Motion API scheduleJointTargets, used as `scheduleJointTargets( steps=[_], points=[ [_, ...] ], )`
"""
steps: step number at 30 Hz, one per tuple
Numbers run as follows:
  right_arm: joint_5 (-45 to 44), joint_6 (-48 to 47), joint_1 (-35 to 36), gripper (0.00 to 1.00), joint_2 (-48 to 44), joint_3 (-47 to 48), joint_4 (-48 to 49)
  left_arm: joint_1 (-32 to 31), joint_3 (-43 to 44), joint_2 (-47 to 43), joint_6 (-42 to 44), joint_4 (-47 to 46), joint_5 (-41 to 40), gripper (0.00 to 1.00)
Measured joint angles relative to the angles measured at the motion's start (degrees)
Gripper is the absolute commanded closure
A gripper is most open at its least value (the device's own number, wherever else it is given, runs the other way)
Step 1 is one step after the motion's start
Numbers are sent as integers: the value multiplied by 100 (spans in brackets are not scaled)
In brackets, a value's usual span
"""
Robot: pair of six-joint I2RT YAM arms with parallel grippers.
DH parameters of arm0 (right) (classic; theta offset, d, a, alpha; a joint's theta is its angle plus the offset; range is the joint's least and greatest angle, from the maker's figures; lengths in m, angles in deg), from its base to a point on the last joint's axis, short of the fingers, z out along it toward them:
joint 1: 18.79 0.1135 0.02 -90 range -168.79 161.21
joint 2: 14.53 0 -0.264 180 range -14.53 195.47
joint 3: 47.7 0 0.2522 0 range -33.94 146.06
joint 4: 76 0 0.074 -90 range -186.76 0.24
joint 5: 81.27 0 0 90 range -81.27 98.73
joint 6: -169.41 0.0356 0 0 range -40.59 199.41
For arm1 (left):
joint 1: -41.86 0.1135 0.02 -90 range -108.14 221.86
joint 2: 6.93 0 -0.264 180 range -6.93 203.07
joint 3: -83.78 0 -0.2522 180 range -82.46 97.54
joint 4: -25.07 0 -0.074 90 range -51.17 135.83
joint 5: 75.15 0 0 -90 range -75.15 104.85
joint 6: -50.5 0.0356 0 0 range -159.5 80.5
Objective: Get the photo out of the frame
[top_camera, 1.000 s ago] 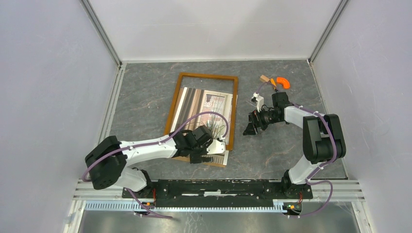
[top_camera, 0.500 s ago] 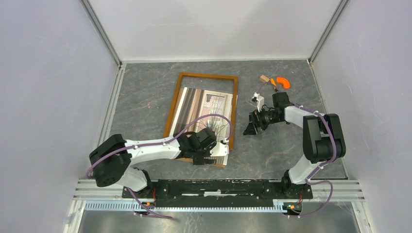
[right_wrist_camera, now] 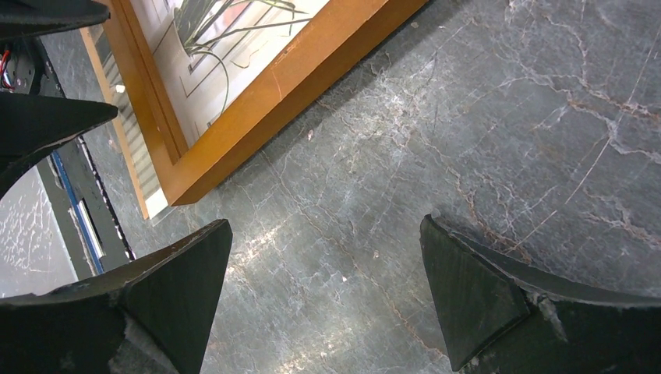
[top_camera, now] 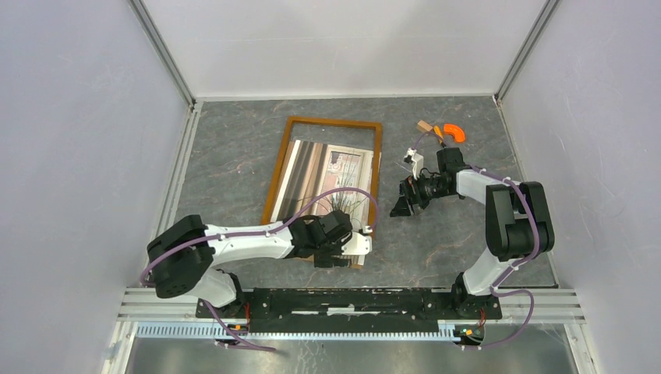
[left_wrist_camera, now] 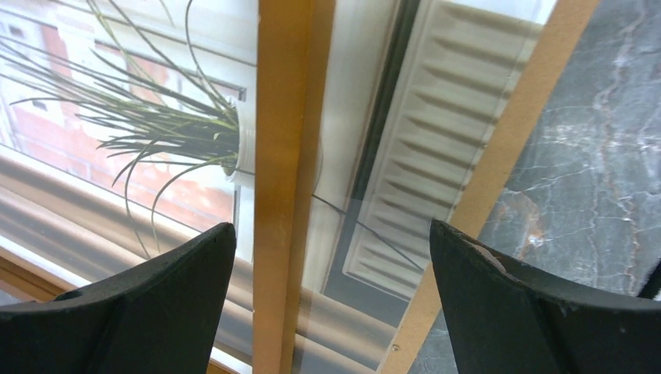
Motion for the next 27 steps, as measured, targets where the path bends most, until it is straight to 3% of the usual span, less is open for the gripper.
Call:
scheduleJointTargets(
  steps=[18,27],
  points=[
    [22,0,0,2,11,2,4,-216,234,280,-345,2,-42,0],
    [22,0,-2,2,11,2,2,-223,254,343,-367,-79,-197,11]
  ],
)
